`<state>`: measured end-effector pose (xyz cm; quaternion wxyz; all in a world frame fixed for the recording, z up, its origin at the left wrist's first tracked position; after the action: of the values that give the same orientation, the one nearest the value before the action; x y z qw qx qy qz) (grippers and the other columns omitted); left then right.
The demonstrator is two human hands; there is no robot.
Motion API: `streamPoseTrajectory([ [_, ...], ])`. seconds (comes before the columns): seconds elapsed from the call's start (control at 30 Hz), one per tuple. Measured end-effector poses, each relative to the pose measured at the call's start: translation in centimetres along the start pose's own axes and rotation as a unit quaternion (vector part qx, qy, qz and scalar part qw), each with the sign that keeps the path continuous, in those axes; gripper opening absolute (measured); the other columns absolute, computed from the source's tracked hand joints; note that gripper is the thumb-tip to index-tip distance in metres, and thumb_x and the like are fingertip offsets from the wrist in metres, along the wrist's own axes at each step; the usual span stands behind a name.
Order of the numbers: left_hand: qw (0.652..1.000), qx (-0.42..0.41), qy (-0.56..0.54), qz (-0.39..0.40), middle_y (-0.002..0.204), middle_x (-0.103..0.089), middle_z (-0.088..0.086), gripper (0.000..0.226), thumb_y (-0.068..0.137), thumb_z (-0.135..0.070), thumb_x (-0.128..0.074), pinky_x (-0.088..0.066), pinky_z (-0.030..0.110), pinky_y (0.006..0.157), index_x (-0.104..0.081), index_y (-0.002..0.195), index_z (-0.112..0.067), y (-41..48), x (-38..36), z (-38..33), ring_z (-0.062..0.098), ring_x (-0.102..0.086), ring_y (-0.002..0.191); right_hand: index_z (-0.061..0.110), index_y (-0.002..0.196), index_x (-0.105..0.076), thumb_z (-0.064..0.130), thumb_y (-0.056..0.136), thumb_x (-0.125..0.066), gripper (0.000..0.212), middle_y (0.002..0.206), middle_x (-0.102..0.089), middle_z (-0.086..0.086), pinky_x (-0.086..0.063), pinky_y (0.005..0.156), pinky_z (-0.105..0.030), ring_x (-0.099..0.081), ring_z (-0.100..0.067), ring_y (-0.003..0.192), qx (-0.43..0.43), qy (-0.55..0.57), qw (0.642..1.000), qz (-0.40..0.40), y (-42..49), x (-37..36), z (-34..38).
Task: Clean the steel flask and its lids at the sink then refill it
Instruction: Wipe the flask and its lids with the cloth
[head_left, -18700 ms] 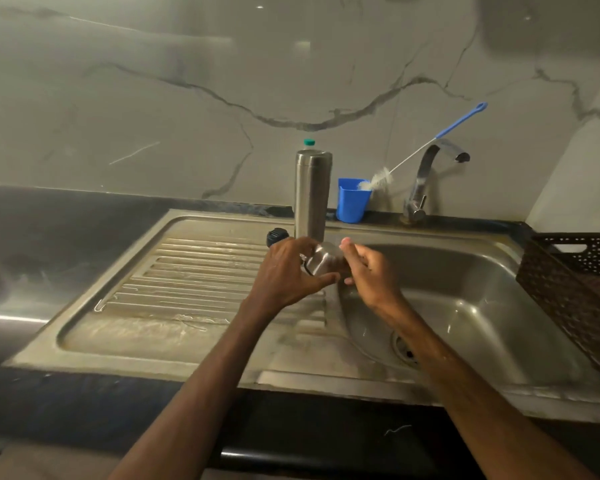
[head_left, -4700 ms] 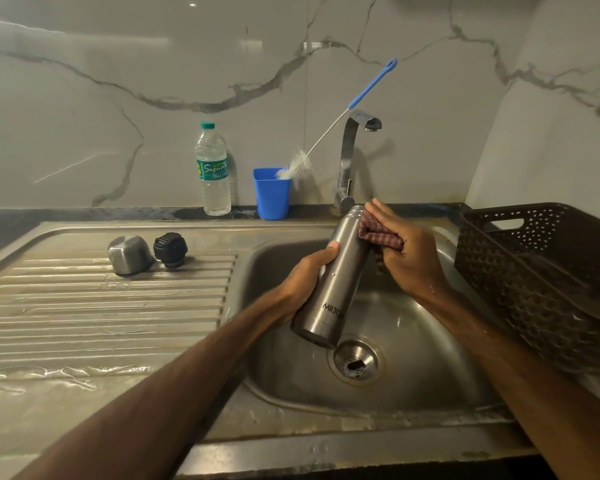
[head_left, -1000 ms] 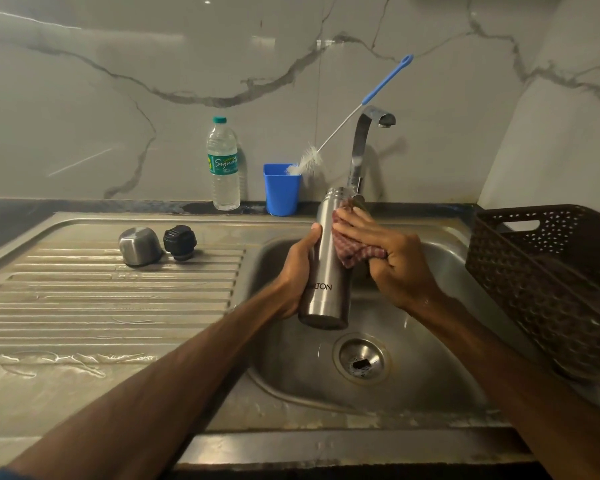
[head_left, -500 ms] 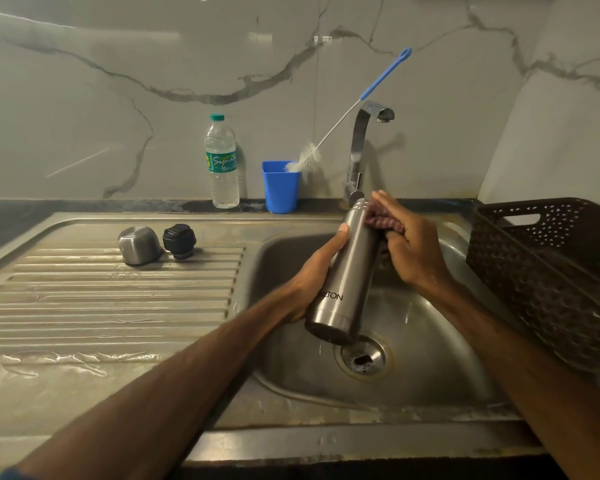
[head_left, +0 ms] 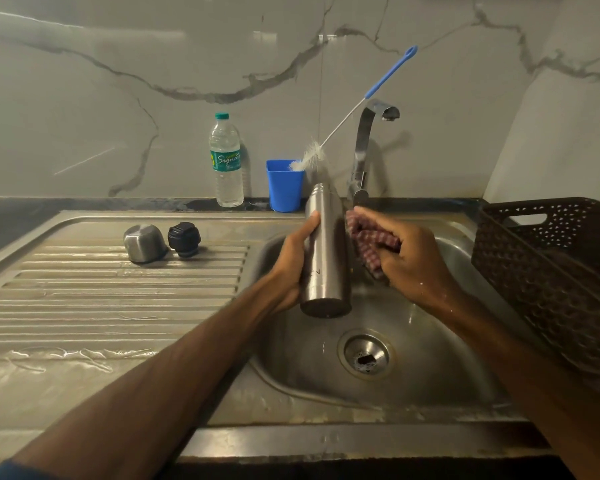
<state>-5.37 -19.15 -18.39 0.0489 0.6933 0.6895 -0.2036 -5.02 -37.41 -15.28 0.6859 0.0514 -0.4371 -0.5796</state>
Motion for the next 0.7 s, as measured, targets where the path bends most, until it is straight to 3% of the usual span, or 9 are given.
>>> streamPoseTrajectory([
  [0.1,0.999,-0.011,-0.018,-0.027,0.086,-0.077,0.012,0.062,0.097,-0.062,-0.053,-0.061,0.033,0.064,-0.064,0.123,-0.007,0.1,0.6,-0.7,0.023,-0.074,0.071,0.018,0.145,-0.057,0.002,0.087,-0.077,0.063,0.131,-0.070,-0.002,-0.061,0.080,-0.020,-0.074,-0.009,0.099,0.020,-0.039,0.995,0.086,-1.1,-1.0,0.9],
  [0.2,0.997,-0.026,-0.031,-0.065,0.090,-0.076,0.014,0.069,0.097,-0.065,-0.052,-0.060,0.035,0.067,-0.058,0.134,-0.008,0.3,1.7,-1.1,0.025,-0.075,0.075,0.013,0.142,-0.059,0.006,0.077,-0.086,0.071,0.137,-0.065,-0.006,-0.054,0.104,-0.031,-0.067,-0.019,0.121,0.093,-0.088,0.984,0.126,-1.3,-1.6,1.8],
  [0.33,0.996,-0.034,-0.034,-0.073,0.088,-0.075,0.013,0.066,0.101,-0.064,-0.045,-0.062,0.034,0.062,-0.053,0.136,-0.009,0.3,2.1,-1.3,0.022,-0.075,0.071,0.012,0.133,-0.066,0.008,0.075,-0.088,0.063,0.135,-0.065,-0.009,-0.052,0.108,-0.040,-0.066,-0.025,0.123,0.174,-0.116,0.963,0.172,-1.7,-1.9,3.1],
  [0.4,0.996,-0.030,-0.034,-0.078,0.093,-0.074,0.014,0.069,0.100,-0.065,-0.046,-0.062,0.035,0.064,-0.052,0.140,-0.009,0.3,2.0,-1.2,0.023,-0.075,0.074,0.014,0.130,-0.068,0.006,0.073,-0.088,0.061,0.133,-0.066,-0.008,-0.054,0.106,-0.039,-0.067,-0.024,0.121,0.179,-0.111,0.964,0.165,-1.7,-2.1,2.8],
  [0.53,0.996,-0.025,-0.027,-0.076,0.097,-0.076,0.018,0.070,0.099,-0.065,-0.048,-0.062,0.035,0.063,-0.053,0.139,-0.008,0.2,1.6,-0.9,0.026,-0.077,0.076,0.013,0.136,-0.064,-0.002,0.074,-0.086,0.067,0.138,-0.063,-0.008,-0.046,0.111,-0.024,-0.063,-0.020,0.127,0.122,-0.064,0.985,0.104,-1.1,-1.8,1.2],
  [0.7,0.995,-0.034,-0.029,-0.084,0.085,-0.077,0.014,0.069,0.102,-0.064,-0.041,-0.061,0.035,0.064,-0.054,0.137,-0.005,0.8,2.1,-1.0,0.025,-0.076,0.073,0.013,0.130,-0.069,-0.006,0.068,-0.084,0.067,0.137,-0.064,-0.007,-0.049,0.111,-0.033,-0.062,-0.020,0.128,0.194,-0.078,0.966,0.149,-1.4,-2.2,1.8],
])
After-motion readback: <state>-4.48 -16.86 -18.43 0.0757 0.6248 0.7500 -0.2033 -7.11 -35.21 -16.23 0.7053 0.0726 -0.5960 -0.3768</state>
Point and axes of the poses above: each hand's wrist, its own y-axis towards the middle knuckle, its own x-axis out of the back of the hand, z = x × y, the point moved 2 cm from there along y, towards the middle knuckle
